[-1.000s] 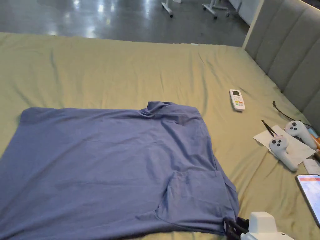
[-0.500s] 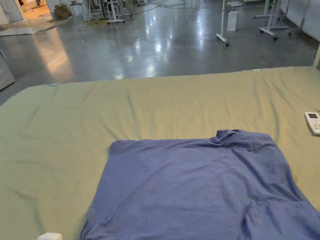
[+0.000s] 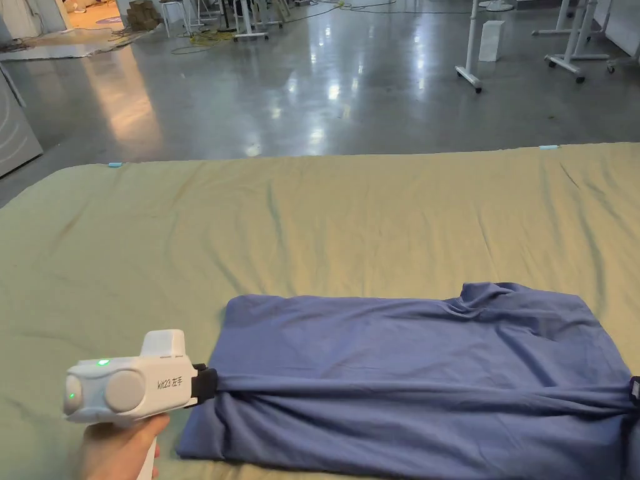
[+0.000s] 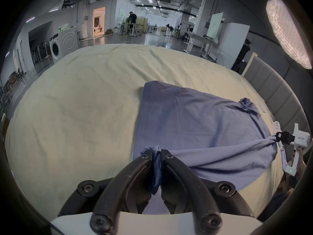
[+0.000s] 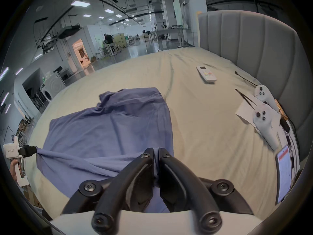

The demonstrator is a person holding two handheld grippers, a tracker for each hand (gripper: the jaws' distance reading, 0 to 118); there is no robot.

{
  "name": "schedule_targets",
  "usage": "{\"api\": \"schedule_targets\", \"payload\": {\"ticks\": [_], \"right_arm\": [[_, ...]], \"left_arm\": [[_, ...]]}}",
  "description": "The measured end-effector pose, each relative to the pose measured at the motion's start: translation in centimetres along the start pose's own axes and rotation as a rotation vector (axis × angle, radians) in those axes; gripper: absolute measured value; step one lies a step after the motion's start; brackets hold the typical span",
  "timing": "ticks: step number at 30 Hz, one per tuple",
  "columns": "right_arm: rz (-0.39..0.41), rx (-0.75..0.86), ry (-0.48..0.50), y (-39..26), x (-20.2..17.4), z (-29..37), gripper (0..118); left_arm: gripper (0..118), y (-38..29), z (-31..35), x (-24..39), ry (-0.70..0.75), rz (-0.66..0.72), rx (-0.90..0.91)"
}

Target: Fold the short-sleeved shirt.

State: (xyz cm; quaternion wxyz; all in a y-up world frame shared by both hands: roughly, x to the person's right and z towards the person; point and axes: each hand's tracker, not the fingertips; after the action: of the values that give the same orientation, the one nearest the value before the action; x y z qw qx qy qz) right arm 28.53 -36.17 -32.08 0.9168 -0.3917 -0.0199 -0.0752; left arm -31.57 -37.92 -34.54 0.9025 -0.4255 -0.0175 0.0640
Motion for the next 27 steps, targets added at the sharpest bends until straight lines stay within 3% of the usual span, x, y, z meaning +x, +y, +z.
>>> {"api": "schedule_targets", "payload": {"ticks": [3,4,6,7,8,11,15,17,23,25,27], "right_arm": [[0.009,-0.040,-0.013,0.2,0.2,-2.4,5],[0.015,-0.041,-0.012,0.0,0.2,-2.8,8],[0.037,-0.035,-0.013,-0.7,0.4,-3.0,59],[0.048,-0.022,-0.022,-1.0,0.7,-2.8,77],[0.048,-0.010,-0.022,-1.1,1.0,-2.0,78],[0.005,0.100,0.025,-1.6,1.7,2.5,77],[0.005,0.331,0.100,-3.5,0.6,12.6,77],[0.031,0.423,0.137,-5.0,-0.7,17.7,77],[0.141,0.654,0.126,-10.9,-5.4,27.6,77],[0.144,0.644,0.121,-12.5,-6.5,29.0,77],[0.168,0.651,0.121,-13.8,-7.6,29.9,74]], "left_arm": [[12,1.0,-3.1,0.1,0.016,0.023,-0.032],[22,1.0,-3.7,0.0,0.013,0.033,-0.033],[72,0.5,-3.9,-0.2,0.052,0.074,-0.006],[89,0.3,-3.5,-0.4,0.056,0.104,0.003],[94,0.0,-2.5,-1.0,0.022,0.140,0.008],[94,-1.1,3.2,-1.5,-0.093,0.147,0.123],[94,-3.8,15.2,0.1,-0.083,0.052,0.395],[93,-6.1,21.0,1.9,-0.011,0.022,0.576],[92,-12.6,32.9,6.8,0.055,-0.017,0.815],[86,-14.3,34.7,8.4,0.080,-0.056,0.838],[68,-15.7,35.7,9.8,0.100,-0.119,0.847]]}}
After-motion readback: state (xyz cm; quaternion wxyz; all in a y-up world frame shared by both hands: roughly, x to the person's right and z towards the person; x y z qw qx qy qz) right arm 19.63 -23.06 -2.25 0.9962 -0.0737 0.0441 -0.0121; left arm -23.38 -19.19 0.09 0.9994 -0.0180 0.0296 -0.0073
